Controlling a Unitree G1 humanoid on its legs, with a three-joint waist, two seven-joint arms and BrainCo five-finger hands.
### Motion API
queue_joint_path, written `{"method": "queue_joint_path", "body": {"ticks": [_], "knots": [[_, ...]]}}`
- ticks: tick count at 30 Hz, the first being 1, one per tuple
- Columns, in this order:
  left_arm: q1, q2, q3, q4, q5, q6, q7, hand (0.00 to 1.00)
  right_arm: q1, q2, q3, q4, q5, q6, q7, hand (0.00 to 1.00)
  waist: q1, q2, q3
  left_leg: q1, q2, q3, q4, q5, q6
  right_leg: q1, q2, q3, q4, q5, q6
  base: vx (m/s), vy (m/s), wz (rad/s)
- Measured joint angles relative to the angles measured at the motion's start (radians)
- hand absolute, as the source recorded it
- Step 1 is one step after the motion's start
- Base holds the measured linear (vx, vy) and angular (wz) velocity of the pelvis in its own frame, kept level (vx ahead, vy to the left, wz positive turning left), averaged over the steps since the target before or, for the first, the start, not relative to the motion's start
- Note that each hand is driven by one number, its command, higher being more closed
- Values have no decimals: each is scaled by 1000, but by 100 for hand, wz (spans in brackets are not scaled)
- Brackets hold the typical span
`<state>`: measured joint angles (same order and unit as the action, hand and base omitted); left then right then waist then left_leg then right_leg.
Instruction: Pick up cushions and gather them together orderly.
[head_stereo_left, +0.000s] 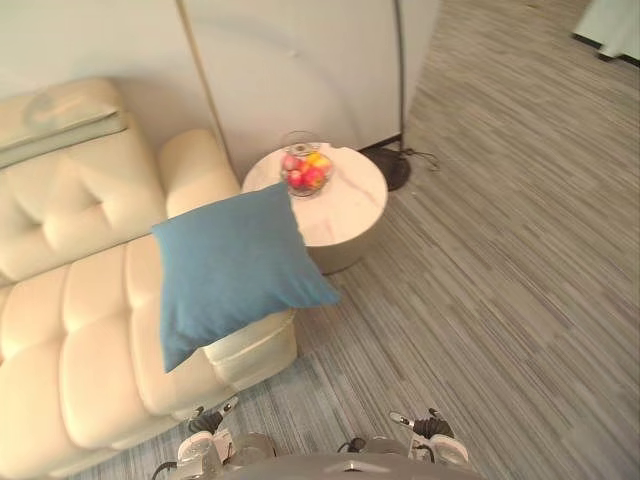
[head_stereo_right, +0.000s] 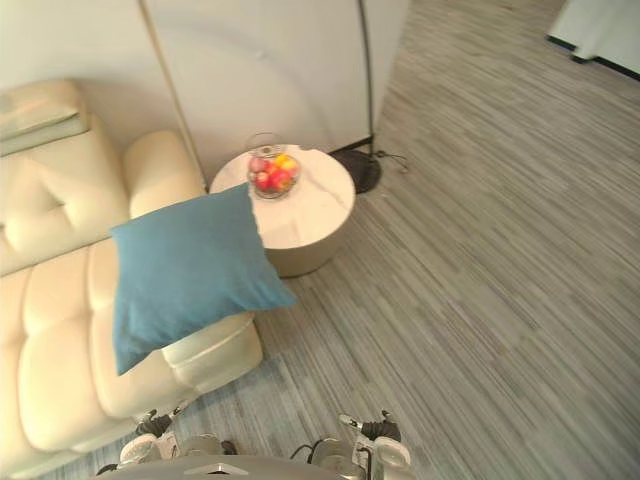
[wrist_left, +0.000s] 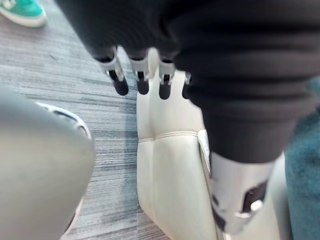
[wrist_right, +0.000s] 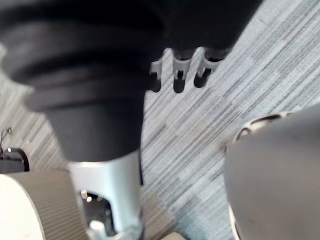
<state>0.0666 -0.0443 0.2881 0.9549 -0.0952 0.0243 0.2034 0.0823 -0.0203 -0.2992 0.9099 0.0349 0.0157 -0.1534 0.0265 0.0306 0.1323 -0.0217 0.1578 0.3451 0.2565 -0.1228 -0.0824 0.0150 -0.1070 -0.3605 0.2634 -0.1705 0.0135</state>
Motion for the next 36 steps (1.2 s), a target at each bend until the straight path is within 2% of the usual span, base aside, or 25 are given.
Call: {"method": "queue_joint_path", "body": {"ticks": [1, 3, 10, 14, 16, 17, 22, 23, 24, 25, 26, 27, 29, 30, 31, 32, 33, 36], "knots": [[-1, 15, -21, 0, 0, 1, 0, 0, -4, 7, 0, 11, 0, 4, 0, 0, 3, -19, -9, -3, -18, 14, -28, 31, 1, 3, -16, -21, -11, 8, 5, 111, 112, 98], [-2, 35, -56, 10, 2, 4, 1, 0, -15, 11, -1, 11, 5, 9, -1, 0, 4, -31, -11, 4, -37, 11, -73, 77, 12, 21, -22, -41, -34, 42, 15, 72, 86, 71], [3, 64, -126, 41, 12, 4, 1, 0, -37, 17, 20, 16, 7, 10, -1, 0, -3, -33, -15, 100, -69, 12, -247, 155, 18, 58, -5, 6, -98, 94, 29, -32, 36, -1], [3, 81, -155, 41, 19, 6, 0, 0, -51, 14, 69, 0, 7, 10, -1, 0, -14, -37, -11, 125, -84, 9, -335, 193, 34, 57, 6, 30, -140, 96, 29, -156, -3, -11], [3, 84, -163, 37, 18, 8, 1, 0, -50, 13, 93, -42, 4, 13, -2, 0, -13, -40, -9, 122, -91, 9, -341, 200, 43, 55, 5, 49, -146, 94, 31, -189, 4, -6], [4, 84, -166, 35, 17, 9, 3, 0, -53, 6, 105, -108, -2, 14, -2, 0, -17, -32, -5, 122, -95, 9, -342, 206, 49, 51, 4, 57, -150, 90, 36, -234, 13, -2], [31, 84, -172, -29, -23, 9, 10, 0, -64, -48, 113, -288, -4, 9, -10, 0, -24, -18, -10, 69, -99, 0, -344, 203, 41, 13, 5, 73, -163, 81, 47, -180, 42, 7], [39, 86, -167, -47, -39, 8, 12, 0, -66, -64, 112, -324, -5, 9, -14, 0, -25, -23, -10, 64, -106, -1, -337, 203, 47, 5, 3, 81, -184, 81, 52, -63, 74, -3], [47, 87, -156, -57, -57, 8, 14, 0, -68, -83, 113, -355, -7, 9, -24, 0, -16, -20, -12, 60, -108, -7, -336, 212, 63, -3, 5, 97, -197, 86, 60, -21, 69, -16], [50, 91, -138, -69, -71, 8, 15, 0, -70, -97, 112, -385, -19, 9, -31, 0, -13, -11, -15, 54, -107, -14, -342, 213, 64, -2, 14, 105, -206, 95, 68, -25, 44, -20], [52, 98, -128, -79, -81, 8, 17, 0, -73, -100, 109, -391, -26, 9, -32, 0, -12, -8, -17, 51, -108, -14, -343, 214, 65, -1, 14, 109, -210, 96, 68, -79, 81, -5], [58, 121, -111, -124, -100, 8, 24, 0, -86, -107, 108, -393, -34, 9, -33, 0, -13, -22, -16, 37, -113, -14, -343, 213, 65, -3, 13, 119, -220, 97, 67, -81, 82, 2], [62, 145, -85, -199, -110, 6, 33, 0, -110, -113, 104, -396, -38, 10, -33, 0, -11, -24, -12, 21, -120, -15, -343, 213, 65, -17, 12, 133, -225, 97, 67, -38, 103, 4], [60, 159, -66, -244, -121, 1, 33, 0, -130, -118, 103, -411, -38, 11, -32, 0, -11, -36, -11, 21, -125, -17, -343, 213, 65, -20, 9, 134, -227, 97, 67, 5, 82, 8], [60, 169, -56, -260, -124, -4, 33, 0, -142, -123, 102, -423, -37, 11, -32, 0, -10, -27, -5, 17, -129, -18, -343, 213, 65, -23, 8, 135, -229, 97, 67, -8, 93, 13], [42, 193, -34, -281, -139, -11, 33, 0, -184, -143, 104, -427, -36, 10, -32, 0, -9, -29, -7, 5, -135, -19, -343, 213, 65, -27, 5, 141, -234, 97, 67, -6, 80, 13], [21, 218, -7, -286, -140, -16, 37, 0, -231, -170, 105, -427, -31, 10, -32, 0, 0, -13, 3, -4, -141, -21, -343, 213, 66, -38, 5, 147, -236, 98, 66, 1, 93, 14], [-15, 250, 21, -305, -148, -23, 54, 0, -310, -209, 113, -427, -19, 9, -33, 0, 10, -2, 22, -36, -148, -29, -343, 213, 66, -63, 3, 151, -241, 101, 61, 21, 59, 18]]}}
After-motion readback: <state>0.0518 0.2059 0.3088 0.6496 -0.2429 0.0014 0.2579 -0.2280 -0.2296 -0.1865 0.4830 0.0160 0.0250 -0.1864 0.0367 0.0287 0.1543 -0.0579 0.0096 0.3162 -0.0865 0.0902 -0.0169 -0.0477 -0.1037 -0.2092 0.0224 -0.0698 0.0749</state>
